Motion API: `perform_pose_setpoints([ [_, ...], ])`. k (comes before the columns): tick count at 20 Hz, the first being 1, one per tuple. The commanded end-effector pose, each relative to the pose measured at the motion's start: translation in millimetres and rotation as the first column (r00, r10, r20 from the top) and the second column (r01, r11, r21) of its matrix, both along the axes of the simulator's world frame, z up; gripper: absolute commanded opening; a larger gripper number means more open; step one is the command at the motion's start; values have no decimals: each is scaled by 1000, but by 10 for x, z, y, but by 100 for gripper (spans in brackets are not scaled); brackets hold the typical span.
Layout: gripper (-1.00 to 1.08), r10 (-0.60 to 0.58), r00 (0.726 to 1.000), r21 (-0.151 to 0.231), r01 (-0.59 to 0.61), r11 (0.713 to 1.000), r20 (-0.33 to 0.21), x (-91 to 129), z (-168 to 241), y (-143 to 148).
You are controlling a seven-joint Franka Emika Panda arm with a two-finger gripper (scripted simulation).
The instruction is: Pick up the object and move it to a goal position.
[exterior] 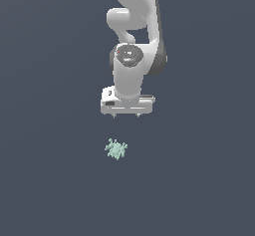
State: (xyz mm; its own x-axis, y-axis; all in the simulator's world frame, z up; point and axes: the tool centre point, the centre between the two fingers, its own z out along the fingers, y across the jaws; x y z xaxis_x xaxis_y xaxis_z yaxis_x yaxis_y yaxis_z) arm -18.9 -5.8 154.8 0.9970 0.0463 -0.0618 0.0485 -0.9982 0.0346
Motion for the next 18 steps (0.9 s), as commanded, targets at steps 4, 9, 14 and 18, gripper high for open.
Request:
perform_pose_setpoints([
  [4, 100, 5, 1000, -1, -5, 1000, 0, 2, -1, -2],
  [9, 100, 41, 999, 1, -41, 999, 0, 34, -17, -10],
  [14, 100, 106, 994, 4, -106, 994, 0, 94, -46, -27],
  [18, 100, 180, 984, 7, -180, 984, 0, 161, -81, -47],
])
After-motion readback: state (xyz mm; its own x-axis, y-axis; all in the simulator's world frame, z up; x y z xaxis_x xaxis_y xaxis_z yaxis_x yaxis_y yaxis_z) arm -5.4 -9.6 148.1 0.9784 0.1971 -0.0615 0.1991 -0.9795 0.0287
